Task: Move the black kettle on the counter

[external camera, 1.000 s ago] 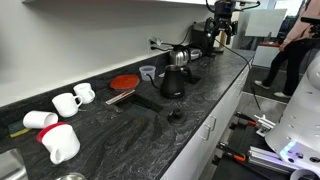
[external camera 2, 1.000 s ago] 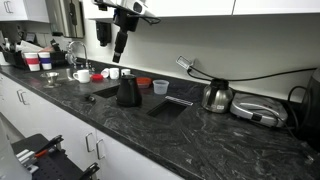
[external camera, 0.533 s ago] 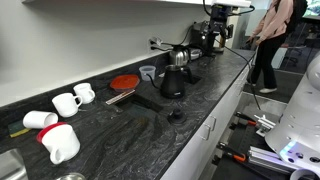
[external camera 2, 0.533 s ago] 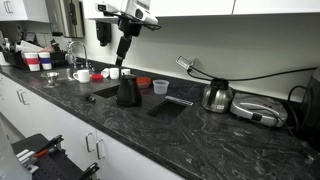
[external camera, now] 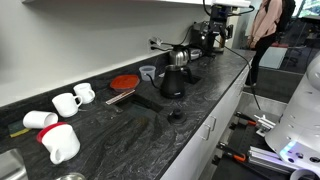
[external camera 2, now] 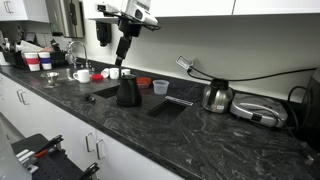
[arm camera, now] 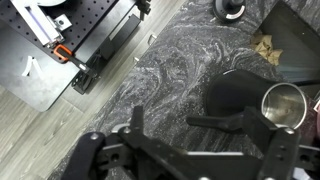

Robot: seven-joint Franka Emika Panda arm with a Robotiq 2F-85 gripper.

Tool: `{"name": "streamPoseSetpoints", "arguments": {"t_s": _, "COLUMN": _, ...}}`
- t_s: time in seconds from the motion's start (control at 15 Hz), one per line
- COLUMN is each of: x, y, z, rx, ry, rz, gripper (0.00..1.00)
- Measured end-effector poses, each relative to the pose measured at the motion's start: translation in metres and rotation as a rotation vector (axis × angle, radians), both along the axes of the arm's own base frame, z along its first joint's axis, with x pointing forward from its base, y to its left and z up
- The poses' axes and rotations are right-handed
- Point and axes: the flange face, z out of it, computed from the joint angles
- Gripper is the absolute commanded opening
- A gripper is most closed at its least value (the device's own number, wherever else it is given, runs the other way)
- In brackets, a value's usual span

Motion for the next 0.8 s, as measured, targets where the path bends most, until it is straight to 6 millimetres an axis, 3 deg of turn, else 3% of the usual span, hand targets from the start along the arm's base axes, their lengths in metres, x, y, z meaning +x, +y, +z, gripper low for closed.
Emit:
{"name": "streamPoseSetpoints", "arguments": {"t_s": 0.53, "x": 0.038, "y": -0.003, "z": -0.056, "rx": 0.118, "ry": 0.097, "rz": -0.369, "gripper": 1.00}}
{"name": "streamPoseSetpoints", "arguments": {"t_s": 0.8, "x": 0.048, "y": -0.009, "z": -0.070, "rx": 0.136, "ry": 0.119, "rz": -0.509, "gripper": 1.00}}
